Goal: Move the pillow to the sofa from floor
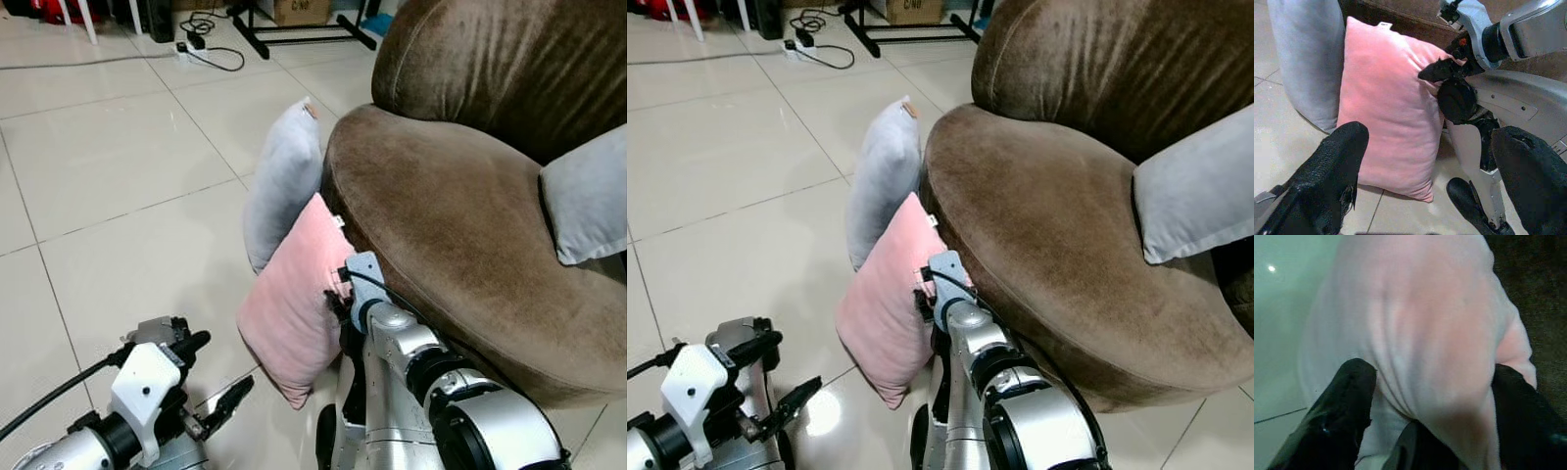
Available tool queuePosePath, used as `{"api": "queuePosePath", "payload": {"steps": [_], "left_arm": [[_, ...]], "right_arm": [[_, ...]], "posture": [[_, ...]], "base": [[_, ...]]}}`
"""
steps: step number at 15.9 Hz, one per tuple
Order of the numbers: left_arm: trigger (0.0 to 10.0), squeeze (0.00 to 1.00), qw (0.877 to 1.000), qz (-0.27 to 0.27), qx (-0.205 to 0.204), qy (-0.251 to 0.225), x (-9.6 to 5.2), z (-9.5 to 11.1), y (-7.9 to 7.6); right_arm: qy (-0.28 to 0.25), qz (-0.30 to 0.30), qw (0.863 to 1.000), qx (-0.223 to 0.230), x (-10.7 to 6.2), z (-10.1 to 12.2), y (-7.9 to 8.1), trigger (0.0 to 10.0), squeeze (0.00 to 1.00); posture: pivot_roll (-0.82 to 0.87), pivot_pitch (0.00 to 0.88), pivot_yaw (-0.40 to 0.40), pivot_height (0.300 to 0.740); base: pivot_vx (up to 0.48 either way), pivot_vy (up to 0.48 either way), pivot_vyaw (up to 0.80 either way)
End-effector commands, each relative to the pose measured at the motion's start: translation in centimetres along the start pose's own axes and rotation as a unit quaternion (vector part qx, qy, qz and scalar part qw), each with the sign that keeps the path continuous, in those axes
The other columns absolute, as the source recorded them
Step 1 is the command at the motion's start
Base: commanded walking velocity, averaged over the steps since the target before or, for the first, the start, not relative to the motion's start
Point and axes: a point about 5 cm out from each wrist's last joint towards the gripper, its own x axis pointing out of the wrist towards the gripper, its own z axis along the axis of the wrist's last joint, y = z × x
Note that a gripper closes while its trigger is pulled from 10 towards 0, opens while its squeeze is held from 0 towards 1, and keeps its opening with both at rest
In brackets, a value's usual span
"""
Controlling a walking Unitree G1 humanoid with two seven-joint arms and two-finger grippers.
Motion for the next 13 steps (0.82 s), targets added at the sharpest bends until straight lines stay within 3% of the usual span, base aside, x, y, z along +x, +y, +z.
{"api": "queuePosePath", "payload": {"steps": [1,2,3,4,5,9,13], "left_arm": [[10.0,0.00,1.000,-0.002,0.006,0.005,-0.2,0.1,-0.2],[10.0,0.00,1.000,0.001,0.010,0.007,-0.2,0.1,-0.1],[10.0,0.00,1.000,0.001,0.013,0.007,-0.3,0.2,0.0],[10.0,0.00,1.000,-0.002,0.016,0.008,-0.3,0.2,0.0],[10.0,0.00,1.000,-0.015,0.023,0.012,-0.3,0.4,0.2],[10.0,0.00,0.998,-0.045,0.042,0.021,-0.3,0.9,0.8],[10.0,0.00,0.997,-0.050,0.049,0.022,-0.1,1.1,1.2]], "right_arm": [[0.003,-0.015,1.000,0.002,0.0,-0.2,-0.5,3.4,0.00],[-0.003,-0.026,1.000,0.006,0.0,0.0,-0.7,3.1,0.00],[-0.007,-0.032,0.999,0.010,0.0,0.0,-0.8,1.7,0.00],[-0.007,-0.034,0.999,0.014,0.0,-0.1,-0.8,1.3,0.00],[-0.007,-0.037,0.999,0.019,-0.1,-0.3,-0.9,0.0,0.00],[-0.013,-0.055,0.998,0.042,-0.2,-0.8,-0.7,0.0,0.00],[-0.018,-0.060,0.997,0.044,-0.2,-0.8,-0.8,0.0,0.00]], "posture": [[-0.01,0.158,-0.177,0.405],[-0.01,0.158,-0.175,0.405],[0.00,0.155,-0.153,0.405],[0.00,0.154,-0.130,0.405],[0.01,0.156,-0.088,0.405],[0.01,0.153,-0.013,0.405],[0.01,0.141,-0.010,0.405]], "base": [[0.000,0.000,0.00],[0.000,0.000,0.00],[0.000,0.000,0.00],[0.000,0.000,0.00],[0.000,0.000,0.00],[0.000,0.000,0.00],[0.000,0.000,0.00]]}}
